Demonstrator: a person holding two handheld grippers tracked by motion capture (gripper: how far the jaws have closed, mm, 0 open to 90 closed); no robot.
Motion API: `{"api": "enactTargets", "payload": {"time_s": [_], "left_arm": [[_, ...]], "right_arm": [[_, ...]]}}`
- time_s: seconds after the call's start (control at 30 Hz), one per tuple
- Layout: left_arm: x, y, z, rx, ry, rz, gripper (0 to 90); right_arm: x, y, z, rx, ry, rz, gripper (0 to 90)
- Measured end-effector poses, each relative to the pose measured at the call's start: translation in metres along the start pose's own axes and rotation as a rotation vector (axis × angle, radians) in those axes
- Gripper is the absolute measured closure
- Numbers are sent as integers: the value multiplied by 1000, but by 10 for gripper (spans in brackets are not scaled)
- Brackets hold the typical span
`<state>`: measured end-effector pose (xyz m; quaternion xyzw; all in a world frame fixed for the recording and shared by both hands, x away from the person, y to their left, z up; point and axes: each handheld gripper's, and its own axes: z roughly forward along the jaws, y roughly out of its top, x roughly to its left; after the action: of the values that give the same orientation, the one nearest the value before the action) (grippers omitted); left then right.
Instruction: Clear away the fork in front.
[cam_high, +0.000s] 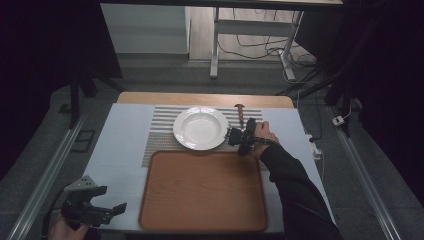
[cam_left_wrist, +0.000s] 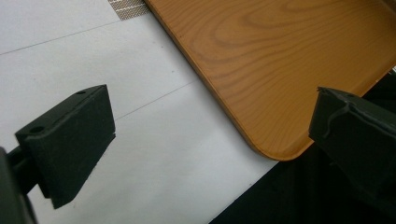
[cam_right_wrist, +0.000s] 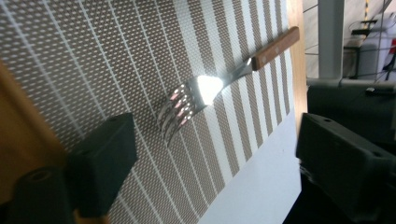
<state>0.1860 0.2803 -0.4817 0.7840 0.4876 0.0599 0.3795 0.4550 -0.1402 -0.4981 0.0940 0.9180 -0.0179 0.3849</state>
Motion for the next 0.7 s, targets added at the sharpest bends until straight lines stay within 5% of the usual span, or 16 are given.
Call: {"api": "enactTargets", "payload": {"time_s": [0.17, 0.23, 0.3, 0.43, 0.47, 0.7], "left_arm": [[0, 0, 0, -1, 0, 0, 2], [0, 0, 0, -2, -1, 0, 2], [0, 0, 0, -1, -2, 0, 2], [0, 0, 0, 1, -1, 3, 2], [0, 0, 0, 0, -2, 1, 2], [0, 0, 0, 2, 1, 4, 3]], "right_arm": [[5, 3, 8, 8, 5, -56, 255], [13, 3, 15, 1, -53, -84, 359], [14, 3, 15, 15, -55, -86, 387], [19, 4, 18, 32, -92, -130, 536], [23, 4, 21, 12, -89, -139, 640], [33, 3, 22, 25, -126, -179, 870]]}}
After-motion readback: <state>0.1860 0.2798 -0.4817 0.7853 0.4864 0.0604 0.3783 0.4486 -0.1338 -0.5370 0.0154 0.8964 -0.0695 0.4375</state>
